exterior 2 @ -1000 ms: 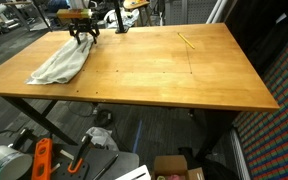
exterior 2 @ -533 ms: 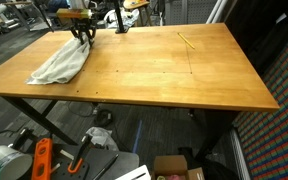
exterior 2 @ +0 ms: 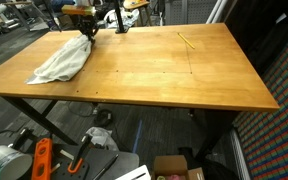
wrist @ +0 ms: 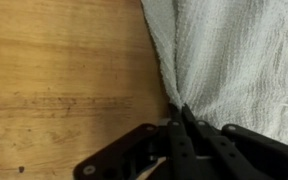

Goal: Fold the towel on the table

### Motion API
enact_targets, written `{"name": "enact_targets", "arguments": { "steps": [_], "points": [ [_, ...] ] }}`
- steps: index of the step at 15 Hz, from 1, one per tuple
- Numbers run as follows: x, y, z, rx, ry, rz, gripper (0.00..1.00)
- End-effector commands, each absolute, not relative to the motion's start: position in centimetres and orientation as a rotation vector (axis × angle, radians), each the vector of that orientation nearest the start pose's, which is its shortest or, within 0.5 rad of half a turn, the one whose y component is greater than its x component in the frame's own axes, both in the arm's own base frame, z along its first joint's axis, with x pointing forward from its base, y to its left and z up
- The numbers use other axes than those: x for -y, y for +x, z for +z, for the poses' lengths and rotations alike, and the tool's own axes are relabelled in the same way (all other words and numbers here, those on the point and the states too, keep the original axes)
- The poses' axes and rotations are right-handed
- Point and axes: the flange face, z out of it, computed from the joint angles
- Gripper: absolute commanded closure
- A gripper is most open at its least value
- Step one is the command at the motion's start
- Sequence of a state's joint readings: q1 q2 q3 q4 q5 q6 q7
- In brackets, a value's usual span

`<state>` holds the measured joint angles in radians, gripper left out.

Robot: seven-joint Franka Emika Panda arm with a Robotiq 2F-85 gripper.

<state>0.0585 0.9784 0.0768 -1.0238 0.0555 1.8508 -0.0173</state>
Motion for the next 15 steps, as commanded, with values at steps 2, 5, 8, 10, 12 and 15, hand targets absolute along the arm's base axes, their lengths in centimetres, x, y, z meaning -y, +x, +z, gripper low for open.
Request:
{"name": "enact_targets", "arguments": {
  "steps": [2, 5, 8, 10, 12, 15],
  "points": [
    [-7.6, 77.2, 24.1, 0.048, -3.004, 0.239, 0.98],
    [-7.3, 77.3, 23.9, 0.019, -3.008, 0.258, 0.70],
    [-7.5, 77.0, 24.7, 0.006, -2.989, 0.291, 0.55],
    [-7.5, 76.8, 26.4, -0.011, -2.943, 0.286, 0.39],
    [-7.8, 77.2, 28.3, -0.038, -2.892, 0.215, 0.24],
    [-8.8, 77.3, 30.5, -0.070, -2.793, 0.170, 0.02]
  ]
}}
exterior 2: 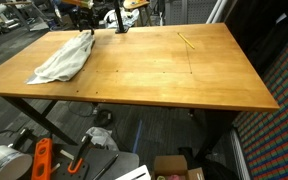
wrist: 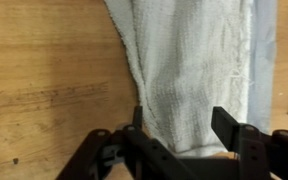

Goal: Fold the towel on the table

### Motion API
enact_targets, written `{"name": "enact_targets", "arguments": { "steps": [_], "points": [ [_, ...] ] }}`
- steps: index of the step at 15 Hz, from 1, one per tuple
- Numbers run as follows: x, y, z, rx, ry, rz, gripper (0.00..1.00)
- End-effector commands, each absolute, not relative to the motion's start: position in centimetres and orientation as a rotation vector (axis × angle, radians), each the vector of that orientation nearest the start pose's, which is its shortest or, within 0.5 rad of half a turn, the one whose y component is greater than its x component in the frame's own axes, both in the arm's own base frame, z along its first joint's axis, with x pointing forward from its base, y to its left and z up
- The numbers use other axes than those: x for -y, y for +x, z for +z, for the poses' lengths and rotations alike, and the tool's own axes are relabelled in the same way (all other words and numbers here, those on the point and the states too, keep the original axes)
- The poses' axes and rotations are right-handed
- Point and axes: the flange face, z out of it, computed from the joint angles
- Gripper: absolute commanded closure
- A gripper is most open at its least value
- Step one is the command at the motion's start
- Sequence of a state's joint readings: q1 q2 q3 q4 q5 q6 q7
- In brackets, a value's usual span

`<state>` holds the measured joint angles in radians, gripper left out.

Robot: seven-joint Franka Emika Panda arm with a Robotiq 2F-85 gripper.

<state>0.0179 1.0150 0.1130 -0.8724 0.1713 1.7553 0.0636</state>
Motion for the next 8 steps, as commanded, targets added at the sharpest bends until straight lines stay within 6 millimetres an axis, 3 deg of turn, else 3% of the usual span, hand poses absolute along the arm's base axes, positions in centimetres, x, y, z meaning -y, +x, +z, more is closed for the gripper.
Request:
{"name": "enact_targets", "arguments": {
  "steps": [1, 5, 8],
  "points": [
    [-9.4, 77.2, 30.9, -0.061, -2.775, 0.169, 0.00],
    [-12.6, 76.9, 30.8, -0.045, -2.733, 0.155, 0.00],
    [-16.1, 77.0, 30.3, -0.037, -2.749, 0.040, 0.00]
  ]
}}
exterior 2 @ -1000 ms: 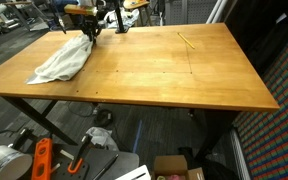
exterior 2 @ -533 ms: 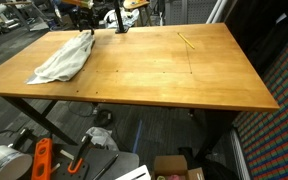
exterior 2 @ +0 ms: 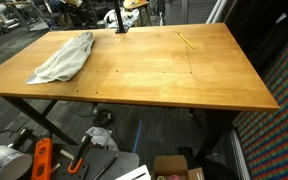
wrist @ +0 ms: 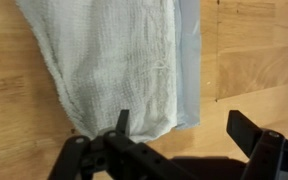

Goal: Fold the towel on the table

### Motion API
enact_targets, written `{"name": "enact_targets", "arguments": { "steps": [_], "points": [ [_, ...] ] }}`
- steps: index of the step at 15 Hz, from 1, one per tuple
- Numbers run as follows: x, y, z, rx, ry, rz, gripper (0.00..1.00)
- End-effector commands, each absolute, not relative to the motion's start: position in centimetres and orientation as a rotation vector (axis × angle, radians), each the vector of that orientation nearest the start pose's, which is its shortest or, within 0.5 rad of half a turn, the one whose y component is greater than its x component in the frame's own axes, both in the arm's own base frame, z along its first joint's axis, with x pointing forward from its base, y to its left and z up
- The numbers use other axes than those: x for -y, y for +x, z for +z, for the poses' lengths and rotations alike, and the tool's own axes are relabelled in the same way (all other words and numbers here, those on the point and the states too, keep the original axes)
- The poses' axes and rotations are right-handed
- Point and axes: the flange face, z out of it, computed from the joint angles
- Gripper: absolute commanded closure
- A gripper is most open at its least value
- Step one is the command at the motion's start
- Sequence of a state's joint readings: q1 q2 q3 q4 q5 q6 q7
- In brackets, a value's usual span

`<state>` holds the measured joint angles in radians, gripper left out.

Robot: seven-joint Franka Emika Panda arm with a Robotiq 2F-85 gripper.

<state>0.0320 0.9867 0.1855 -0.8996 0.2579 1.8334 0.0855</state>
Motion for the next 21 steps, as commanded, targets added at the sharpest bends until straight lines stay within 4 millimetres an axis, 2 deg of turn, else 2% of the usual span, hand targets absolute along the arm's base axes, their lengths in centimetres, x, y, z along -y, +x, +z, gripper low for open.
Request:
{"name": "enact_targets", "arguments": {
  "steps": [1, 4, 7, 9, 13, 17, 21],
  "points": [
    [-17.1, 77.0, 30.1, -0.038, -2.762, -0.009, 0.00],
    [-20.3, 77.2, 29.5, -0.018, -2.837, -0.195, 0.00],
    [-22.2, 77.0, 28.4, -0.018, -2.945, -0.328, 0.00],
    [-22.6, 76.3, 27.6, -0.031, -3.059, -0.303, 0.00],
    [-22.8, 74.6, 26.5, -0.030, -3.208, -0.107, 0.00],
    [-23.6, 74.1, 25.9, -0.047, -3.194, -0.030, 0.00],
    [-24.2, 74.6, 25.7, -0.105, -3.149, -0.119, 0.00]
  ]
}}
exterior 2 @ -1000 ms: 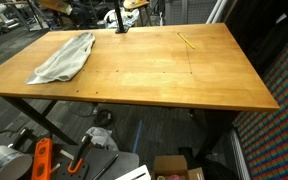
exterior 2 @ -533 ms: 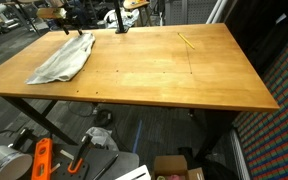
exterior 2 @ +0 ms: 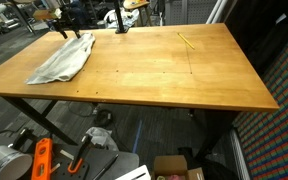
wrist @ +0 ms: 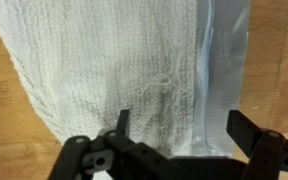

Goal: Fold the towel on the table

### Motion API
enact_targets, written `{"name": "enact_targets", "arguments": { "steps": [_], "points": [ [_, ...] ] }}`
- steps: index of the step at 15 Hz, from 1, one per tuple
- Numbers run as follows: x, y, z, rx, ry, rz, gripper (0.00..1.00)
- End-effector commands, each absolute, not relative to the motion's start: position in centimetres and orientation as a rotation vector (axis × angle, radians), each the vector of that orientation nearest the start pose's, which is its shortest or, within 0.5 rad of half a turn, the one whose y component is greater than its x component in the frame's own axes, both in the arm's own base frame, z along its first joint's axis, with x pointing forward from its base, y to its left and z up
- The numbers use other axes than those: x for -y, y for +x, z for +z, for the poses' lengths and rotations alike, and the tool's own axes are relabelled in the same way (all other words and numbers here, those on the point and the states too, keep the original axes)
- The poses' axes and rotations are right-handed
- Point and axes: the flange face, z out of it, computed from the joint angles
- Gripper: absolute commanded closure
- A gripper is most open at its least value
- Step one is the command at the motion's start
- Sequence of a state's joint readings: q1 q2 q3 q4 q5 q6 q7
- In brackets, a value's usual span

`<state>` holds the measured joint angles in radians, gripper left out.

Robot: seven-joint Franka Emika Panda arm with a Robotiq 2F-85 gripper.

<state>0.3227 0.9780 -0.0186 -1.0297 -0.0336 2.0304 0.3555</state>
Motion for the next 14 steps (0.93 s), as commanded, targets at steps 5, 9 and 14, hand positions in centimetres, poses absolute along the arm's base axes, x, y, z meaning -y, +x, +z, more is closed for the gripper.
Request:
{"name": "enact_targets", "arguments": {
  "steps": [5, 9, 14],
  "points": [
    [-24.9, 75.2, 25.0, -0.159, -3.157, -0.229, 0.42],
    [-25.2, 75.3, 24.1, -0.197, -3.154, -0.255, 0.34],
    [-24.7, 75.5, 23.7, -0.238, -3.159, -0.275, 0.62]
  ]
}}
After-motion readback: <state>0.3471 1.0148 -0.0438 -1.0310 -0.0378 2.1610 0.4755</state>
